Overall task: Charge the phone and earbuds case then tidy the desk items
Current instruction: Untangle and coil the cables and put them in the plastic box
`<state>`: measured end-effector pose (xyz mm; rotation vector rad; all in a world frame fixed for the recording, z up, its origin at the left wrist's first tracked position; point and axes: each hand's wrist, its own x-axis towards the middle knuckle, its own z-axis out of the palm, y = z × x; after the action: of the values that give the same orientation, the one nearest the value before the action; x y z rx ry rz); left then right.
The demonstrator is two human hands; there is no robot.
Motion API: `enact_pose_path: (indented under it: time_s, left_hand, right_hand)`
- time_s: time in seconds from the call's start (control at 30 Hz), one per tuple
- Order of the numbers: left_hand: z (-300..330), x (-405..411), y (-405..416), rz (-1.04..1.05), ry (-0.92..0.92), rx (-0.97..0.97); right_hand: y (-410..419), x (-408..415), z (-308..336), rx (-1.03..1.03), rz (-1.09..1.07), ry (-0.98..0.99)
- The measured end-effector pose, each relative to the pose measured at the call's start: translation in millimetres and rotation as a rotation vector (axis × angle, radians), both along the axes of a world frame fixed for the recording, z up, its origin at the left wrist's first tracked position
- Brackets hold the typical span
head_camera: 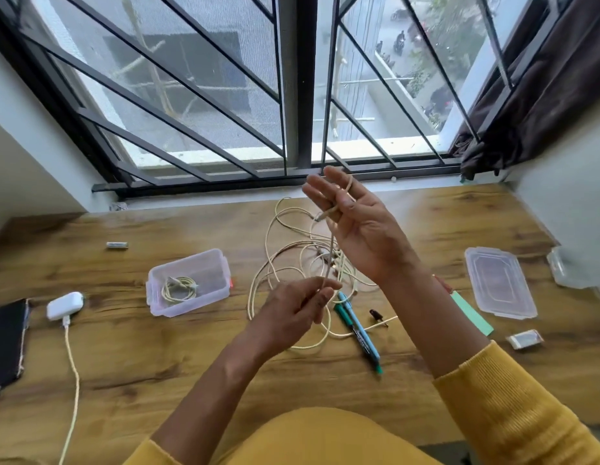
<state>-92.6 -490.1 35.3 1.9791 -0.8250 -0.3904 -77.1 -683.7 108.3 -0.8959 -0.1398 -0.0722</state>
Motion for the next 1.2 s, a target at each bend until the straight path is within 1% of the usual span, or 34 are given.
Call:
enact_pose_path:
  time_s: [0.1,0.23,0.33,0.47,0.53,0.67,0.73,0.8,0.87,0.97,1.03,1.13,1.2]
  left_hand:
    - [13.3,6.8,1.5,-0.003,-0.059,0.031]
    - [32.9,21.5,7.4,0.109,-0.107,-0.046]
    - [47.2,32.1,13.1,0.154,-0.167,-0.058]
    - [57.3,43.3,19.5,0.184,-0.180,-0.079]
    - [61.8,46.1,22.5,0.163,-0.200,-0.079]
    - [70.1,47.4,22.3,0.081,-0.188,-0.134]
    - [73.2,51.6,22.2,0.071,-0.149,-0.197]
    - [75.7,56.8,23.5,0.058,-0.133,-0.242]
    - [78.9,60.8,23.1,0.060,-0.141,-0.246]
    - [83.9,67.2,21.4,0.058,-0.178,-0.199]
    - [86.0,71.4,21.8,0.044,-0.213,-0.184]
    - [85.4,72.0,19.0,0.031,-0.216,-0.237]
    - [83.0,69.9,16.1,0.069,-0.128,-0.336]
  right_hand:
    - [10.0,-1.0,-9.1,-0.126,-0.025,-0.006]
    - [14.4,-6.3,-17.6,-0.368,-0.072,0.029]
    - [14.3,-9.4,-22.2,-0.529,-0.067,0.043]
    - [17.9,-9.5,-28.3,-0.661,-0.082,0.024]
    - [20.5,-8.7,-28.9,-0.713,-0.104,0.019]
    - [21.8,-6.3,-24.3,-0.758,-0.116,0.018]
    - [19.8,-6.7,-20.7,-0.773,-0.034,-0.005]
    - [19.2,-9.5,-14.5,-0.745,0.047,-0.039]
    - [20.4,-14.4,-5.8,-0.719,0.079,-0.065]
    - [24.4,-20.9,4.3,-0.783,0.094,-0.089]
    - [23.2,-22.2,6.8,-0.799,0.143,-0.120]
    - [14.7,-21.7,11.6,-0.748,0.218,-0.098]
    - [8.4,-23.0,16.2,-0.675,0.289,-0.069]
